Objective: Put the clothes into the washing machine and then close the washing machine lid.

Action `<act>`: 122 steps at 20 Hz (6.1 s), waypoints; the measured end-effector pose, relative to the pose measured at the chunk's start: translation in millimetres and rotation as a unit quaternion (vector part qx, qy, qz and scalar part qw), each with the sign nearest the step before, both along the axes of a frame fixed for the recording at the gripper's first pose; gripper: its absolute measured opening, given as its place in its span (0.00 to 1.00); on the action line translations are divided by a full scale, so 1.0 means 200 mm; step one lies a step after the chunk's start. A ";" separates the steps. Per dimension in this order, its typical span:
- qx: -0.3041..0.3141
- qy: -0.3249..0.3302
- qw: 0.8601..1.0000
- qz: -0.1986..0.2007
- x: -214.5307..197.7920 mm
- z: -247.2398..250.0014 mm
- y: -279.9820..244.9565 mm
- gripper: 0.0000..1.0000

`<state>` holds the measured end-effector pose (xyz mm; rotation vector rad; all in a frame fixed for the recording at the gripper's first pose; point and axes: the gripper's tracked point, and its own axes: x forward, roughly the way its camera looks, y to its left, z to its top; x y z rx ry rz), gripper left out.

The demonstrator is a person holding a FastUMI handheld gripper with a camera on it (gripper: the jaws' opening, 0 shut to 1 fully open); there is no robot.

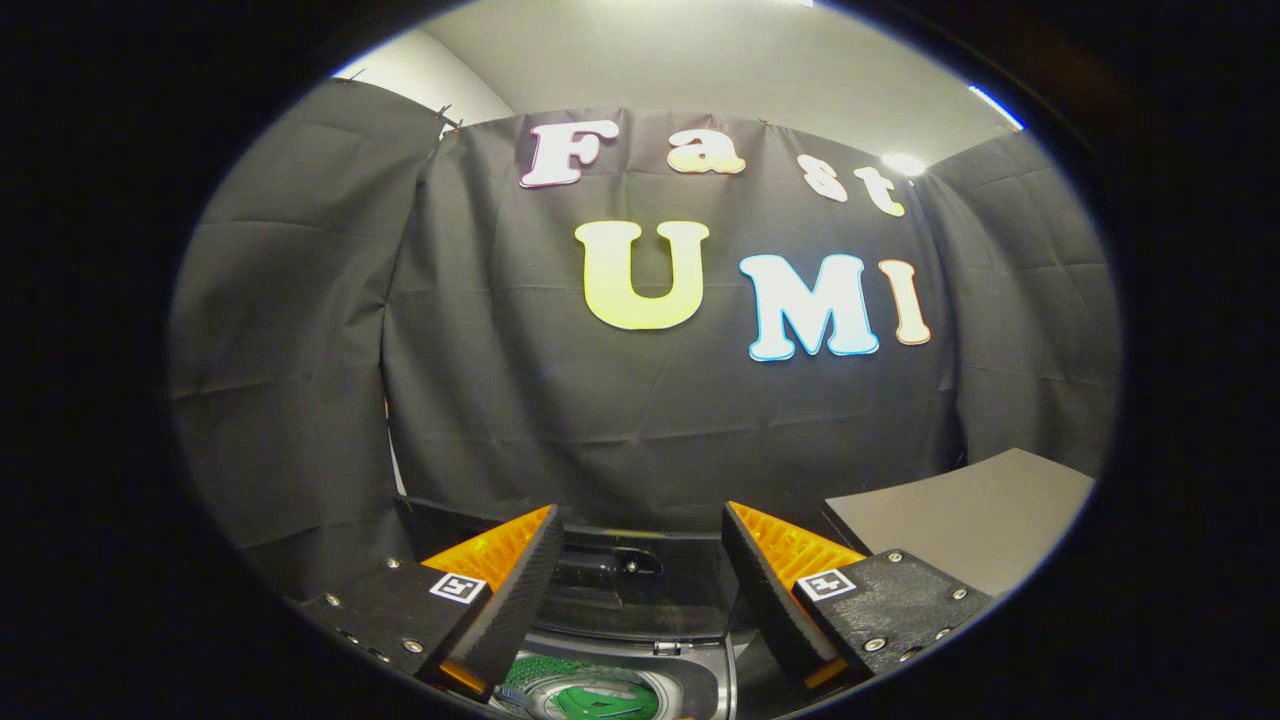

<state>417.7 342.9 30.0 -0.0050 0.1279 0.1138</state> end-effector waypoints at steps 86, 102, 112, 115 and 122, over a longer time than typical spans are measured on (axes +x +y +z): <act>-0.004 0.219 0.975 0.025 -0.34 -1.17 0.29 0.94; -0.008 0.095 0.994 0.049 -0.74 -0.55 0.10 0.95; 0.004 0.014 0.999 0.039 -1.09 -0.14 -0.42 0.95; 0.000 0.003 0.999 0.035 -1.26 -0.09 -0.58 0.94; -0.007 -0.029 1.000 0.006 -1.58 0.05 -0.90 0.94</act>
